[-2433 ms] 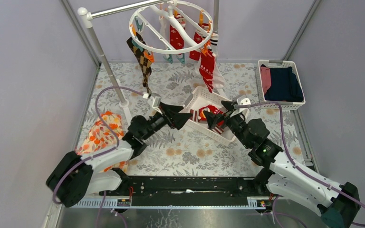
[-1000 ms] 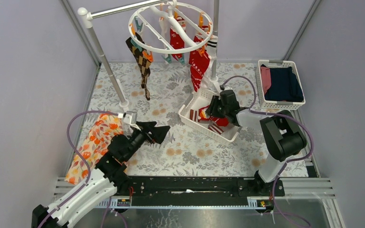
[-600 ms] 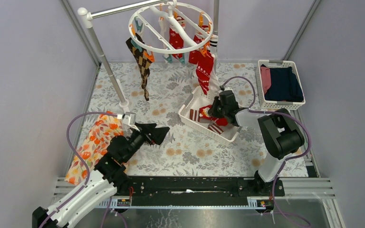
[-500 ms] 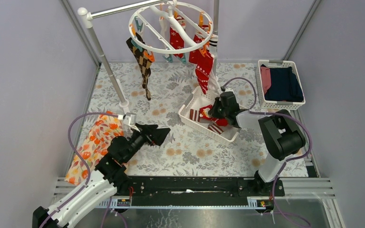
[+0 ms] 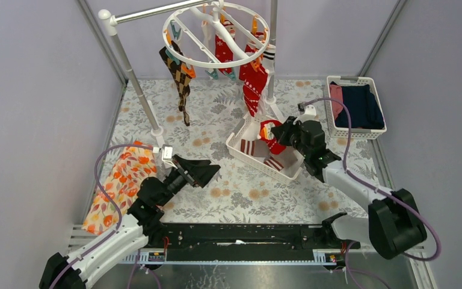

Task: Clip the socks to the hanger
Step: Pick up the sock from the bin.

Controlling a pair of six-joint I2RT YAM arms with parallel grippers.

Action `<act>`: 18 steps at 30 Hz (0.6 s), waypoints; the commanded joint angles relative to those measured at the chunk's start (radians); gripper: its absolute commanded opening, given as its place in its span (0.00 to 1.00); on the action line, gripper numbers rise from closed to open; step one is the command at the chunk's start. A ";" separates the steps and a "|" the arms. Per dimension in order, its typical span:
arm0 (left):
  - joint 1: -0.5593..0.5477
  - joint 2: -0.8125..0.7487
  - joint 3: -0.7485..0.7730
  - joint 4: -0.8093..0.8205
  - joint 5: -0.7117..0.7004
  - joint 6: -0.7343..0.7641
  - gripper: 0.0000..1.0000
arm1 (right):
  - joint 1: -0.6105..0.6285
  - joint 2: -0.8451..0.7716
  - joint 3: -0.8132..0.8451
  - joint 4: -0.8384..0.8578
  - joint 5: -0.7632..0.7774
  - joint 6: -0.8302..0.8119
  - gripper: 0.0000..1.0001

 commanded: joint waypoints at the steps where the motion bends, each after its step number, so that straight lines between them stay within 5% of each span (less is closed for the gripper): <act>1: -0.004 0.045 -0.014 0.188 0.042 -0.067 0.96 | -0.002 -0.115 -0.029 0.045 -0.025 -0.015 0.00; 14: -0.005 0.364 0.041 0.470 0.102 -0.151 0.92 | -0.003 -0.334 -0.032 0.057 -0.184 -0.047 0.00; 18: -0.006 0.469 0.120 0.526 0.148 -0.108 0.82 | -0.002 -0.365 -0.069 0.142 -0.279 -0.034 0.00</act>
